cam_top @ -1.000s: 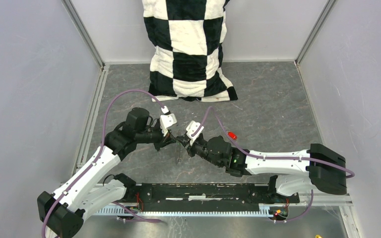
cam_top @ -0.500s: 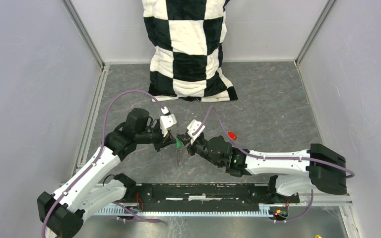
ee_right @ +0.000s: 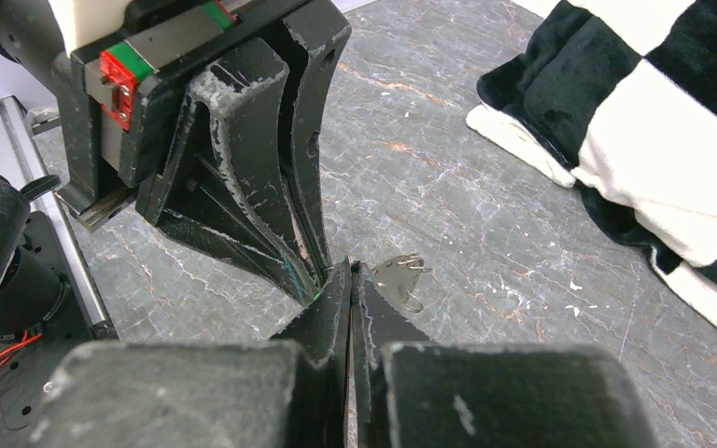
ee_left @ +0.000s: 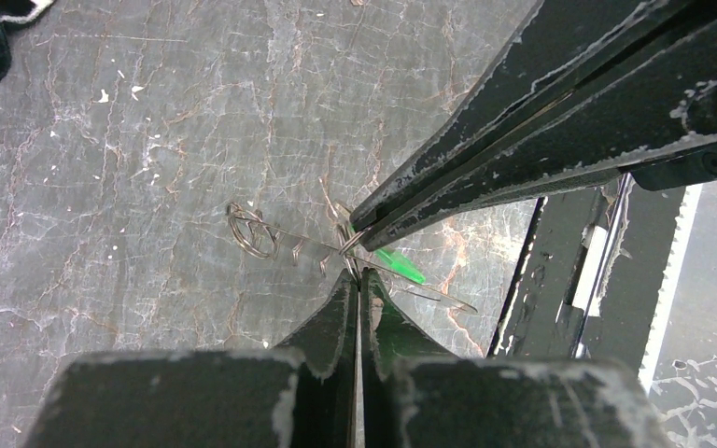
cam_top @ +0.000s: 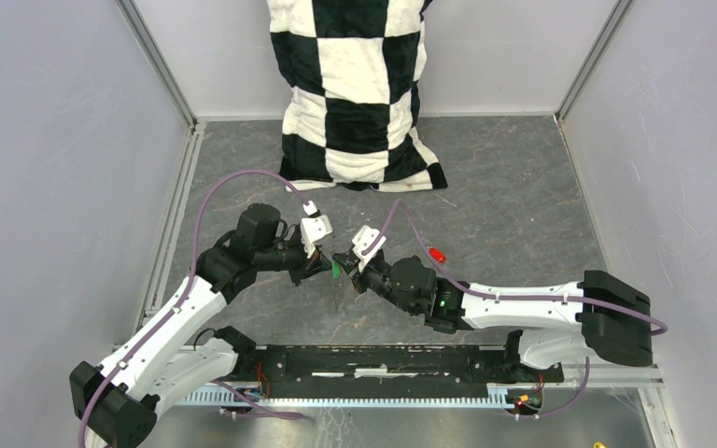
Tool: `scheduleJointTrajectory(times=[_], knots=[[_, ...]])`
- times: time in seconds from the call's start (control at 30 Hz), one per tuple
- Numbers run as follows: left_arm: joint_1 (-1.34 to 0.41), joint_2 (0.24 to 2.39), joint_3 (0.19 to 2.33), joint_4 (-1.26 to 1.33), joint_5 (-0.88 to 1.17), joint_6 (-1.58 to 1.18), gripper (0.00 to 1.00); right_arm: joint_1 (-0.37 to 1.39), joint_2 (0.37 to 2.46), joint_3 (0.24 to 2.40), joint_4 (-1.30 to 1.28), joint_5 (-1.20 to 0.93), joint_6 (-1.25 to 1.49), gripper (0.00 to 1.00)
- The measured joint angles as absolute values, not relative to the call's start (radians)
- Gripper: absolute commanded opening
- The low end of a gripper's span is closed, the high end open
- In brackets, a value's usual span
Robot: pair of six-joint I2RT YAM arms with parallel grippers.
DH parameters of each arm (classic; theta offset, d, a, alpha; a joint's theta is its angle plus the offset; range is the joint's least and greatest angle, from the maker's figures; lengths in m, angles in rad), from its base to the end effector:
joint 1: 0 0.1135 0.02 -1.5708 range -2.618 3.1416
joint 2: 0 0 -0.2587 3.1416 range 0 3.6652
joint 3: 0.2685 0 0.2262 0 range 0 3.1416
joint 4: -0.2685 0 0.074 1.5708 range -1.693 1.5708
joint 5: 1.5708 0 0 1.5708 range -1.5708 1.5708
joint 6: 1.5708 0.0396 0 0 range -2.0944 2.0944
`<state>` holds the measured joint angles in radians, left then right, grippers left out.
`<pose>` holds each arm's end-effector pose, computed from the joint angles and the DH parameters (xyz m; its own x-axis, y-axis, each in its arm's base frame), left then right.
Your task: Put the keys on the keyring
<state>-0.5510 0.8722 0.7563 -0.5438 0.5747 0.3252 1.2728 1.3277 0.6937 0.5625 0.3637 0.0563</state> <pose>0.1267 -0.1031 0.2803 -0.2375 0.4607 -0.8552 0.9300 0.3620 -0.0632 0.0956 0.2632 0.2758 -0.0654 -0.0336 -0.9973 -0.7868 0.6165 0.0308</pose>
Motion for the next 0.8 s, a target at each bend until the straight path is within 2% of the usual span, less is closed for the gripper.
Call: scheduleJointTrajectory(times=[0.8], knots=[[-0.550, 0.857, 0.756, -0.545, 0.578, 0.324, 0.02, 1.272, 1.343, 0.713, 0.563, 0.364, 0.056, 0.00]])
